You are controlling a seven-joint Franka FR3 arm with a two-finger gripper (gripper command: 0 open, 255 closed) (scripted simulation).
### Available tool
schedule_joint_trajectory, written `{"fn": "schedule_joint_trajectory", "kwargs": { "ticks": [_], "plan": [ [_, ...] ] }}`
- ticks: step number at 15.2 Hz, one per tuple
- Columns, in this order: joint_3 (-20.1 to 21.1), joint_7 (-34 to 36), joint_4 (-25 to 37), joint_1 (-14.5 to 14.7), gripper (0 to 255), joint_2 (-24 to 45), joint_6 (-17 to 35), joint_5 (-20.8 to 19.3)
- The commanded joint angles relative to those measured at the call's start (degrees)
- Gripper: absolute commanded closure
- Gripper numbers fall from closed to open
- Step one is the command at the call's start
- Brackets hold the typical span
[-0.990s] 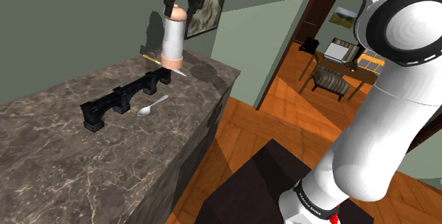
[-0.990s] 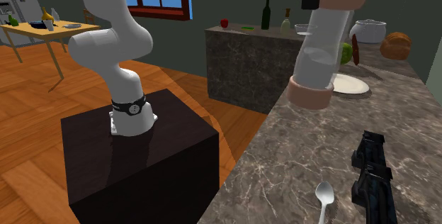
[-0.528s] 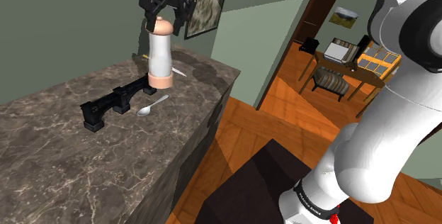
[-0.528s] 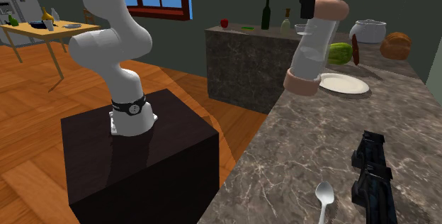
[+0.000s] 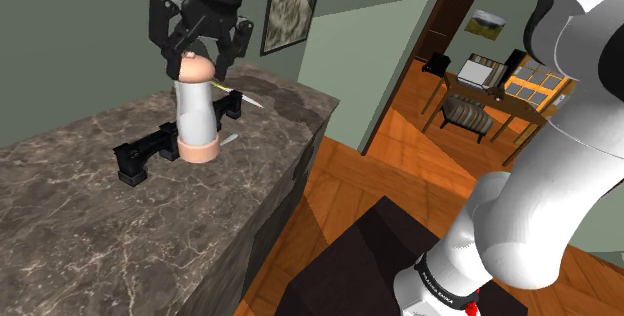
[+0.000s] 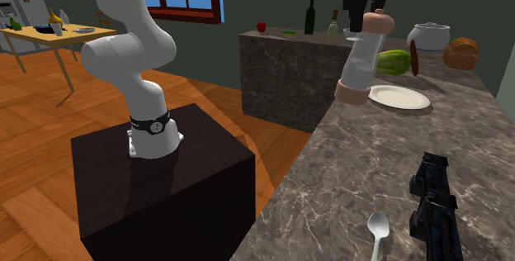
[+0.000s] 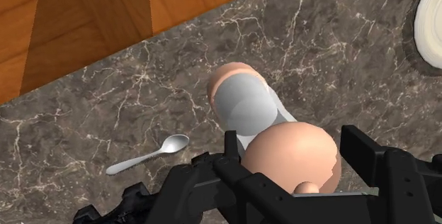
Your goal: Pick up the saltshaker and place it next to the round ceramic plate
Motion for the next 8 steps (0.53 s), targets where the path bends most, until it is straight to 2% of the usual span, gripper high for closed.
{"fn": "schedule_joint_trajectory", "kwargs": {
  "ticks": [1,8],
  "plan": [
    [1.44,3.13,-0.14,1.66,255,0.68,1.22,-0.64],
    [5.53,12.53,-0.61,6.96,255,3.61,5.32,-3.22]
  ]
}}
